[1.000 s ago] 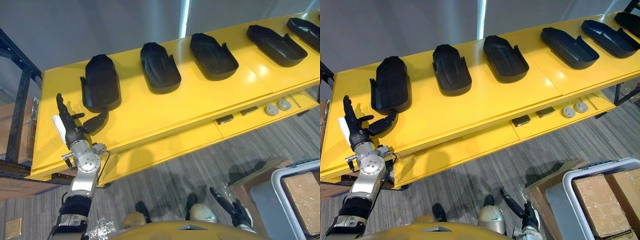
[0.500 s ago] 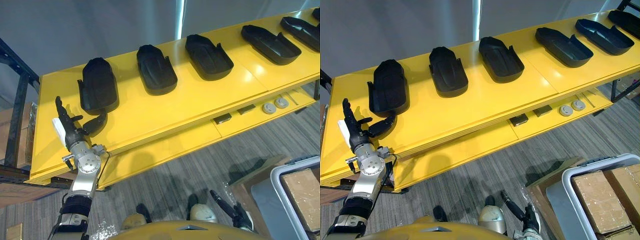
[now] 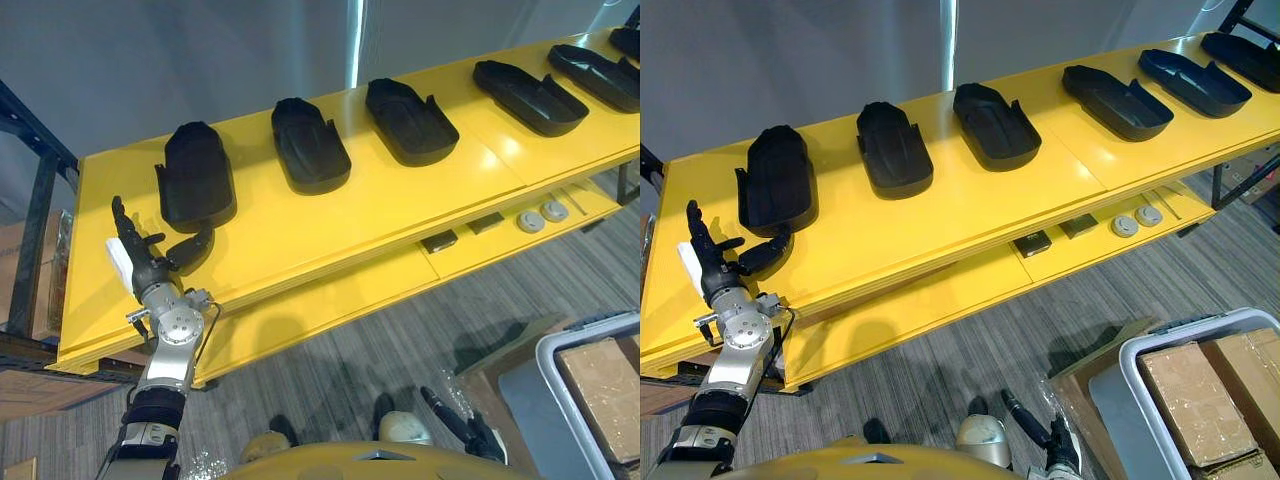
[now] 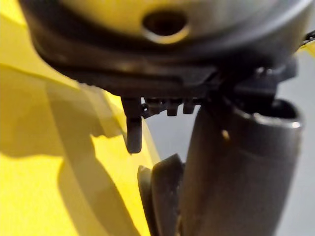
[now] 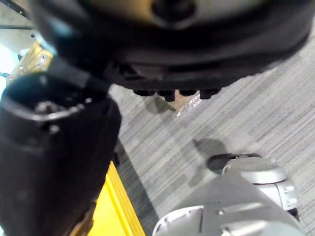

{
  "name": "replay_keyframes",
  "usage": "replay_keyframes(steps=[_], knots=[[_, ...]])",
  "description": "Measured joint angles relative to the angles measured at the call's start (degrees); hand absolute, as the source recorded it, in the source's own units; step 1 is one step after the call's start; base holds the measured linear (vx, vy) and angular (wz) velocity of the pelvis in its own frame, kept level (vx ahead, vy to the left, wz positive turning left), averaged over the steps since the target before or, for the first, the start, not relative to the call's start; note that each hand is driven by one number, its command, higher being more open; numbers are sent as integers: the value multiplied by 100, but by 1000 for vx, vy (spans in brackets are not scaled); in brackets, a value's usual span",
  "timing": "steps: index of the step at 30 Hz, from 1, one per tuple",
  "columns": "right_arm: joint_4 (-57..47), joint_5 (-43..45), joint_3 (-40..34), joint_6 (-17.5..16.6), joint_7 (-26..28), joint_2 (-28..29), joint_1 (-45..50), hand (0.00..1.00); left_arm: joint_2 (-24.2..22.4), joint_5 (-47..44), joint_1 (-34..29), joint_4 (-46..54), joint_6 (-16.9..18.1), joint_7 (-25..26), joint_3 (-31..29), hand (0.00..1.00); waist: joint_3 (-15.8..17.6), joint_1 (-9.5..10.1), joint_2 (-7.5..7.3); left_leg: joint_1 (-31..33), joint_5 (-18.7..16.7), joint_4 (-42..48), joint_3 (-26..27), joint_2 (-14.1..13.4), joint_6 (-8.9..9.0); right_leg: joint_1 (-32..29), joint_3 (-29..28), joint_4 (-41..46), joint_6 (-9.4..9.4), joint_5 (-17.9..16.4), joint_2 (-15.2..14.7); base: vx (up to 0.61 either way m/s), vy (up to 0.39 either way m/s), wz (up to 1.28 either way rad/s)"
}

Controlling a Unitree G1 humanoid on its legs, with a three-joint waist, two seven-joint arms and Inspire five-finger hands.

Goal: Walk over and take three plastic housings, then place them on the shelf

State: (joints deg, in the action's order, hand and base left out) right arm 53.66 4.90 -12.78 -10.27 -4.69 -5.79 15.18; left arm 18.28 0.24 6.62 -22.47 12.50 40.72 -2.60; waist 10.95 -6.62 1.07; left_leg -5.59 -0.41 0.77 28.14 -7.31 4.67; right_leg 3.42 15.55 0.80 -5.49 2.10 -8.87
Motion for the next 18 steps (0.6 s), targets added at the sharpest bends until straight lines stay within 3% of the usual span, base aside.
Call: replay_keyframes(steps=[6, 12, 15, 18], knots=[[8, -1, -9, 12, 38, 5, 48, 100, -42, -106, -10, -14, 34, -48, -1, 100, -72, 10, 0, -43, 21, -75, 6, 36, -16, 73, 5, -140, -16, 70, 2, 0, 0, 0], [28, -4, -69, -11, 65, 72, 59, 100, -295, -681, -565, 649, 525, -741, 50, 100, -155, 25, 10, -214, 167, -415, -39, 155, -46, 164, 70, -208, -31, 80, -19, 6, 5, 5], [207, -8, -208, -9, 64, 138, 10, 100, -315, -929, -930, 1402, 721, -1398, 131, 100, -155, 80, 25, -295, 247, -551, -118, 192, -64, 236, 155, -207, -34, 78, -26, 5, 7, 13], [264, -7, -295, -9, 43, 145, -33, 100, -317, -1907, -1045, 1970, 769, -2518, 170, 100, -200, 197, 93, -320, 270, -557, -204, 211, -88, 306, 234, -202, -24, 69, -45, -31, 9, 14]])
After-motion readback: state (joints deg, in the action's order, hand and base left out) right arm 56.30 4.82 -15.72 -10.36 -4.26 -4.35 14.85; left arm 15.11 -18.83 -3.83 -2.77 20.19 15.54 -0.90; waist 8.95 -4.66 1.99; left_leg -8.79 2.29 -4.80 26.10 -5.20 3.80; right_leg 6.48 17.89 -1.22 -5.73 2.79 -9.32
